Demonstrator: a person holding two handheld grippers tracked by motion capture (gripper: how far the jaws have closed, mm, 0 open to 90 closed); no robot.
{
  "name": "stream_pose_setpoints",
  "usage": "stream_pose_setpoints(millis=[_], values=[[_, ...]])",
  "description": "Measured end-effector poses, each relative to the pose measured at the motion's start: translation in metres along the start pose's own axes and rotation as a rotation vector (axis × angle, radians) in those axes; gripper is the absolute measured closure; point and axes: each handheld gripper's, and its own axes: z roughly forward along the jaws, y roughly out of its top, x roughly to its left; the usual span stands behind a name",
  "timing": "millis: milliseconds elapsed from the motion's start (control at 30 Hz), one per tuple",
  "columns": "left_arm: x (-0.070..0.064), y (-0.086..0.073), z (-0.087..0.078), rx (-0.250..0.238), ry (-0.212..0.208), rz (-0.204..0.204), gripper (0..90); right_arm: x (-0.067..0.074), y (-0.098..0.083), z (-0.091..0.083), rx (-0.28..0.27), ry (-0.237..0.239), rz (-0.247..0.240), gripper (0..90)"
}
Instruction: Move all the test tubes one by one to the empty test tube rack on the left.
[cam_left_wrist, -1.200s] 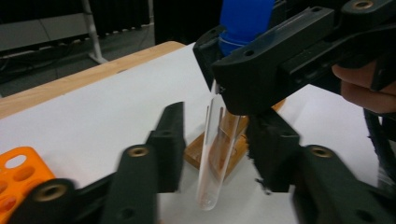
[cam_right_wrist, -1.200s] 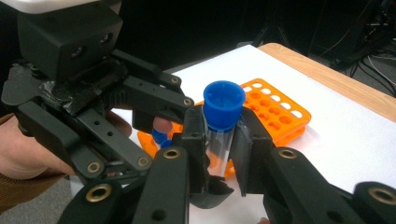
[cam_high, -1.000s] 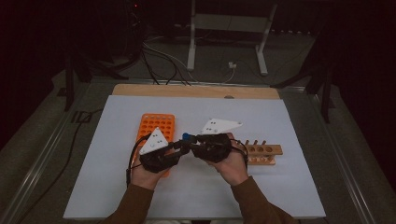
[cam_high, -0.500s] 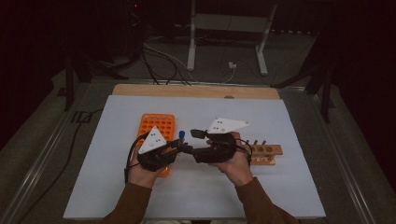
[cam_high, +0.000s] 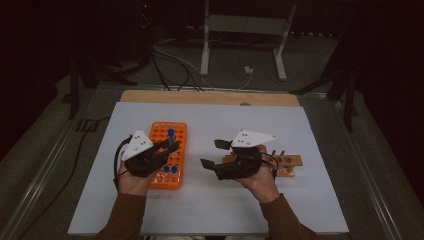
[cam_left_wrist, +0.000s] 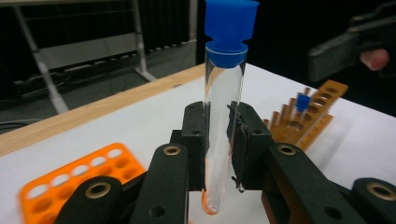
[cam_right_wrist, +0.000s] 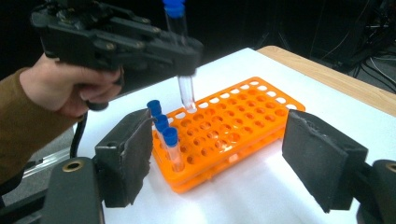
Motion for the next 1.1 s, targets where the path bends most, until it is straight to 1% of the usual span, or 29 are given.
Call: stream_pose_setpoints(millis=[67,167,267,367,500,767,900,967,1100], values=[[0.005,-0.002,-0.006,-0.002,0.021,-0.008,77.5,0.000,-0.001,-0.001,0.002,-0.001,-0.001,23.4],[0.012,-0.008,-0.015,0.001,0.046,-0.021,77.4,0.000,-0.002,-0.001,0.013,-0.011,-0.003,18.6],[0.018,-0.016,-0.021,0.015,0.066,-0.032,77.4,0.000,-0.004,-0.001,0.020,-0.014,0.000,16.4],[0.022,-0.025,-0.026,0.020,0.076,-0.052,77.4,-0.001,-0.006,-0.001,0.022,-0.016,0.003,15.3],[0.028,-0.035,-0.032,0.027,0.086,-0.066,77.4,0.000,-0.010,-0.001,0.023,-0.017,0.004,14.9],[0.029,-0.052,-0.036,0.050,0.102,-0.078,77.3,0.000,-0.019,-0.006,0.021,-0.032,0.005,8.9],[0.028,-0.059,-0.035,0.063,0.106,-0.085,77.3,-0.004,-0.024,-0.012,0.014,-0.036,0.012,3.8],[0.027,-0.063,-0.034,0.074,0.107,-0.088,77.3,-0.006,-0.027,-0.015,0.005,-0.038,0.019,2.5],[0.026,-0.070,-0.033,0.084,0.106,-0.101,77.3,-0.009,-0.031,-0.020,-0.005,-0.058,0.027,1.7]])
